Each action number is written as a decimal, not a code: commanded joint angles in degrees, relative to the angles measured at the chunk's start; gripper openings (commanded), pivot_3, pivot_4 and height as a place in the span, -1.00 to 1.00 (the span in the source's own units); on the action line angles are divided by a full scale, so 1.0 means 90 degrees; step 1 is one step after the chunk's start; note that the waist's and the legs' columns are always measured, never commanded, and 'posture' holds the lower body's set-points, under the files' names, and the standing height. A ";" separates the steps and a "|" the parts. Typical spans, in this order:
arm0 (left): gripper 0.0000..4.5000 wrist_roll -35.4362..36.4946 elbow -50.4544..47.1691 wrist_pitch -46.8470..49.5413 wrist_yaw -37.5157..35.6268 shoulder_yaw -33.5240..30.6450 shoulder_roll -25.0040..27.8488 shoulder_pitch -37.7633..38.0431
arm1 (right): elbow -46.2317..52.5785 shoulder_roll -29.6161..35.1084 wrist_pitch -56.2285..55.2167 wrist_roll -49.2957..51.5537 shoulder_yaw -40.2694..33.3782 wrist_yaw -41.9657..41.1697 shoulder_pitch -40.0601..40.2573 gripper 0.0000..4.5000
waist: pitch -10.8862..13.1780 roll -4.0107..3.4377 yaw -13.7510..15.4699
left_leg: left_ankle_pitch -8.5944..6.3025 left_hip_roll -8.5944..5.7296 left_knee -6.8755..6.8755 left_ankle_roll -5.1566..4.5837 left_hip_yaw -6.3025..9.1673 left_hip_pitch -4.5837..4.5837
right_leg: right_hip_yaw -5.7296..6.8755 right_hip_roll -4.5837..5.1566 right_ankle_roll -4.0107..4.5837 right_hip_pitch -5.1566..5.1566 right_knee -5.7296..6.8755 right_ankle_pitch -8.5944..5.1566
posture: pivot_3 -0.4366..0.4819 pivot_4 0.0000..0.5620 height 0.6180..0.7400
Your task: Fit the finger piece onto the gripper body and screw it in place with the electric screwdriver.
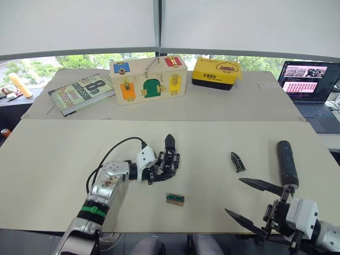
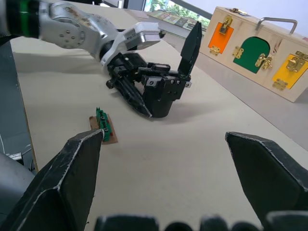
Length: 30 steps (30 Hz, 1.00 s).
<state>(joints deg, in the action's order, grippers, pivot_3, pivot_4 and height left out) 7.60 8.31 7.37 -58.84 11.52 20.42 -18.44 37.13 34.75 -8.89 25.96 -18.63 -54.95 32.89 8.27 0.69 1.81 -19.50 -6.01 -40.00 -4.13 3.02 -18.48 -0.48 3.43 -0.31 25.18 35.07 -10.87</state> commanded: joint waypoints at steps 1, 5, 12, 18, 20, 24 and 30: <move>0.03 -0.0103 -0.0407 0.0114 0.0333 0.0092 -0.0048 0.0029 | 0.0377 0.0039 -0.0007 0.0041 0.0010 0.0102 -0.0052 1.00 | 0.0000 0.0000 0.0033 | 0.0000 0.0000 0.0000 0.0001 -0.0001 0.0001 | 0.0000 0.0000 0.0000 0.0000 0.0001 0.0000 | -0.05 -0.47 1.00; 0.03 -0.0133 -0.0375 0.0226 0.0492 0.0140 -0.0030 -0.0074 | 0.0374 0.0149 0.0111 0.0087 0.0014 0.0126 -0.0195 1.00 | 0.0000 0.0000 0.0039 | 0.0003 0.0000 -0.0002 0.0005 -0.0001 0.0003 | -0.0001 0.0000 0.0000 -0.0004 0.0003 0.0000 | -0.05 -0.47 1.00; 0.03 -0.0162 -0.0081 0.0003 0.0590 0.0076 0.0076 -0.0087 | 0.0428 0.0231 0.0214 0.0150 -0.0054 0.0153 -0.0238 1.00 | 0.0000 0.0000 0.0038 | 0.0005 0.0000 -0.0001 0.0010 0.0000 0.0004 | 0.0000 0.0000 0.0000 -0.0003 0.0005 0.0000 | -0.05 -0.47 1.00; 0.67 0.0106 -0.0284 0.0090 0.0251 0.0065 0.0285 0.0116 | 0.0472 0.0307 0.0297 0.0243 -0.0223 0.0151 -0.0218 1.00 | -0.0001 -0.0001 0.0004 | 0.0006 0.0001 0.0001 0.0011 -0.0001 0.0005 | 0.0000 -0.0001 0.0001 -0.0002 0.0006 0.0000 | -0.05 -0.47 1.00; 0.99 0.0188 -0.0353 0.0041 0.0080 0.0050 0.0418 0.0192 | 0.0494 0.0318 0.0322 0.0258 -0.0256 0.0158 -0.0210 1.00 | -0.0001 -0.0001 -0.0005 | 0.0006 0.0002 0.0002 0.0011 0.0000 0.0006 | 0.0000 -0.0001 0.0001 -0.0002 0.0006 0.0000 | -0.05 -0.47 1.00; 0.99 0.0433 -0.0374 -0.0065 -0.0262 -0.0205 0.0866 0.0410 | 0.0532 0.0308 0.0351 0.0286 -0.0379 0.0149 -0.0118 1.00 | -0.0002 -0.0003 -0.0037 | 0.0006 0.0002 0.0004 0.0011 0.0000 0.0006 | 0.0000 -0.0001 0.0001 -0.0002 0.0005 0.0000 | -0.05 -0.47 1.00; 0.99 0.1037 -0.0121 -0.0357 -0.1157 -0.0973 0.1868 0.0729 | 0.0601 0.0171 0.0442 0.0508 -0.0779 0.0157 0.0490 1.00 | -0.0001 -0.0005 -0.0080 | 0.0006 0.0002 0.0013 0.0012 0.0000 0.0008 | 0.0001 -0.0002 0.0002 0.0000 0.0005 0.0000 | -0.05 -0.47 1.00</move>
<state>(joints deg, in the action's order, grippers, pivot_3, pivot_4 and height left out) 14.28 6.99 5.21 -66.03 5.40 35.49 -12.67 40.22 36.94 -5.03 28.42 -23.33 -53.68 36.19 8.26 0.65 1.08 -19.44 -6.00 -39.87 -4.03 3.02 -18.40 -0.46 3.41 -0.28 25.19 35.11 -10.87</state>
